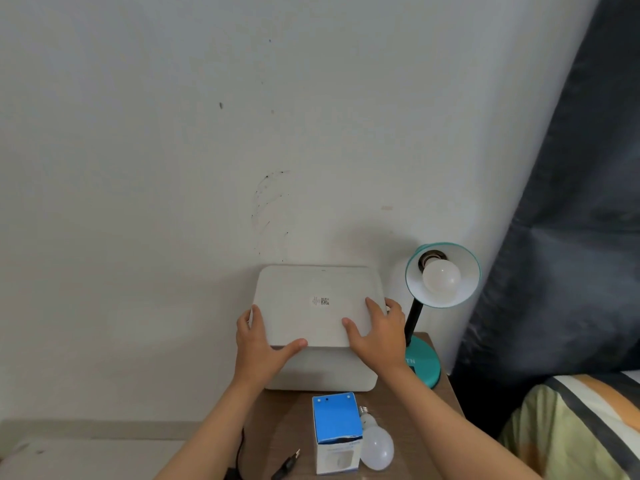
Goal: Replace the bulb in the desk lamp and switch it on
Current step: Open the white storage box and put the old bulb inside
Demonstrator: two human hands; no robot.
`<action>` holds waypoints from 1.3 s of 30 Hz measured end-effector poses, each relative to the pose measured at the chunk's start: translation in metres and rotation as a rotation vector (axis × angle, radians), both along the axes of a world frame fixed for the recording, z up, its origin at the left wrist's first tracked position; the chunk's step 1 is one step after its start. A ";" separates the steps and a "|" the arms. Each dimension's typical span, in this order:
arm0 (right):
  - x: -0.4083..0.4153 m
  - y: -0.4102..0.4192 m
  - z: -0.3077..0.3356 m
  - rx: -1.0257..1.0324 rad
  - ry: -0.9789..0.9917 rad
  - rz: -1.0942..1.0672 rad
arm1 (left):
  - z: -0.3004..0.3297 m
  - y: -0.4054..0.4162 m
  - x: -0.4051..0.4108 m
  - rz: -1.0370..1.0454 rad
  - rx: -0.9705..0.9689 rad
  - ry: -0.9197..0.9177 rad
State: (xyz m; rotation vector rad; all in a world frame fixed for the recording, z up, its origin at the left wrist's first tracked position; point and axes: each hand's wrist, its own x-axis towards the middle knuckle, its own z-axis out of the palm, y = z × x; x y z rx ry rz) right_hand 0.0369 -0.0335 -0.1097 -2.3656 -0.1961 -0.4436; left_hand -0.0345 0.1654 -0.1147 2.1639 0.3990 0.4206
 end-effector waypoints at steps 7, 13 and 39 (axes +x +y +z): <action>-0.004 0.000 0.004 -0.013 -0.007 0.018 | 0.004 -0.003 -0.003 -0.002 0.025 0.004; -0.013 -0.006 0.018 -0.007 -0.075 0.037 | 0.016 -0.007 -0.015 -0.016 0.013 -0.045; -0.288 -0.159 -0.089 -0.152 0.349 -0.027 | -0.076 -0.153 -0.293 -0.043 -0.037 0.279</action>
